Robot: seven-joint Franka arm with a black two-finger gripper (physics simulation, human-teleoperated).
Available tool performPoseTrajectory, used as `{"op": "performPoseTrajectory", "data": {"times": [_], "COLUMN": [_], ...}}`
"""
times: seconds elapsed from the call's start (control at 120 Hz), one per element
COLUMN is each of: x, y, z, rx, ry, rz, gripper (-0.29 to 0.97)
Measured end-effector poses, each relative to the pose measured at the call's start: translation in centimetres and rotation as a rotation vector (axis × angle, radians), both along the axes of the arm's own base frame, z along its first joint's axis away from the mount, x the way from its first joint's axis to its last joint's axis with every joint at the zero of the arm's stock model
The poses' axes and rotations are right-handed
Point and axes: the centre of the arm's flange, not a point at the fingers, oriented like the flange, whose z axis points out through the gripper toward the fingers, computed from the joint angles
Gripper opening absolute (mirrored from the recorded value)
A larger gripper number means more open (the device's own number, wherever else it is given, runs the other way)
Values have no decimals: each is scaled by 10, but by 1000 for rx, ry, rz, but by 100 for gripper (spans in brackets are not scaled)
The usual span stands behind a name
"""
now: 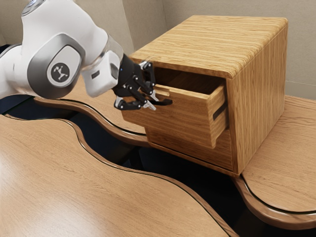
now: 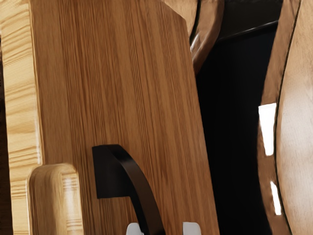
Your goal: Pull the drawer handle with one arm to open the drawer
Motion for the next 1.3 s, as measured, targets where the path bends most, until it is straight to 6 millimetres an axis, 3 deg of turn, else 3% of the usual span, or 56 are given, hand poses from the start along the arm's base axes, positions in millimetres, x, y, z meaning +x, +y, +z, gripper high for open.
{"op": "performPoseTrajectory", "data": {"times": [0.275, 0.858, 1.167, 1.3], "x": [-53, -126, -145, -149], "y": [8, 2, 4, 4], "z": [0, -11, -8, -5], "rx": [-31, -66, -79, -80], "ry": [-16, -26, -34, -36], "rz": [24, 37, 50, 55], "gripper": [-10, -7, -8, 0]}}
